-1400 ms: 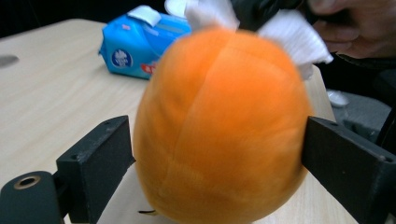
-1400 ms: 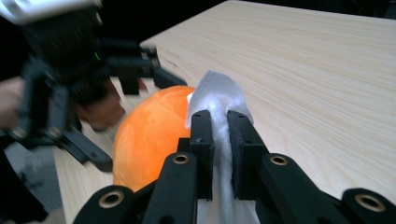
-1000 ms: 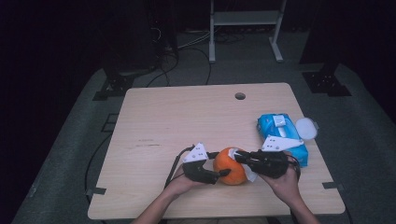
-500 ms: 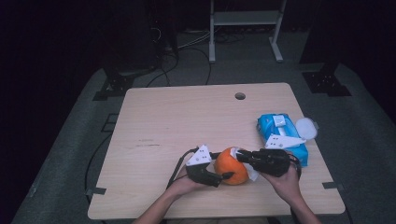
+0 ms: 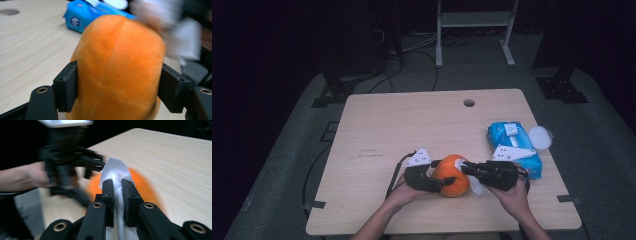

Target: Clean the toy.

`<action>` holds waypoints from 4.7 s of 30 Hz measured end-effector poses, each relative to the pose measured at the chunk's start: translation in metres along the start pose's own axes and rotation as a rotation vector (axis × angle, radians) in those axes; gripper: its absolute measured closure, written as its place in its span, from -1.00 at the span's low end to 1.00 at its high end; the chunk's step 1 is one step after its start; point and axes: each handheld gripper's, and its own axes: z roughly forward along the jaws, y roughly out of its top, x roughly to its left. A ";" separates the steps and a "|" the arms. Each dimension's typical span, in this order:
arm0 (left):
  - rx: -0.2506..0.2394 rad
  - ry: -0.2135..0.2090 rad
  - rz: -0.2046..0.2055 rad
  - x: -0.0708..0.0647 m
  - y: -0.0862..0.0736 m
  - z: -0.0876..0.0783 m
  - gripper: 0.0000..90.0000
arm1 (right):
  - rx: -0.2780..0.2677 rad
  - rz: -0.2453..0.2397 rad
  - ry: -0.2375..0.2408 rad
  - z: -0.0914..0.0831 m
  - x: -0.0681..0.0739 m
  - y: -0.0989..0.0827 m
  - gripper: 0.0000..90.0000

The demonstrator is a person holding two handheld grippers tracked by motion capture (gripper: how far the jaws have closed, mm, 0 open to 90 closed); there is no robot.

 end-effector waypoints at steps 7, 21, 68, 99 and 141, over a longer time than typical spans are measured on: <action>0.007 0.002 0.026 -0.001 -0.003 -0.002 -0.38 | 0.037 -0.064 -0.030 0.006 0.005 0.002 0.79; 0.003 0.004 0.046 -0.005 -0.005 0.002 -0.43 | 0.027 -0.049 -0.040 0.001 0.003 0.001 0.79; 0.012 -0.064 0.218 -0.018 -0.007 0.007 -0.37 | 0.048 -0.042 -0.072 -0.007 -0.008 0.001 0.80; 0.026 -0.051 0.267 -0.032 -0.013 0.013 -0.34 | 0.101 -0.142 -0.077 0.002 0.016 0.009 0.79; 0.000 -0.030 0.135 -0.016 -0.009 0.010 -0.37 | 0.109 -0.084 -0.070 -0.013 0.002 0.010 0.80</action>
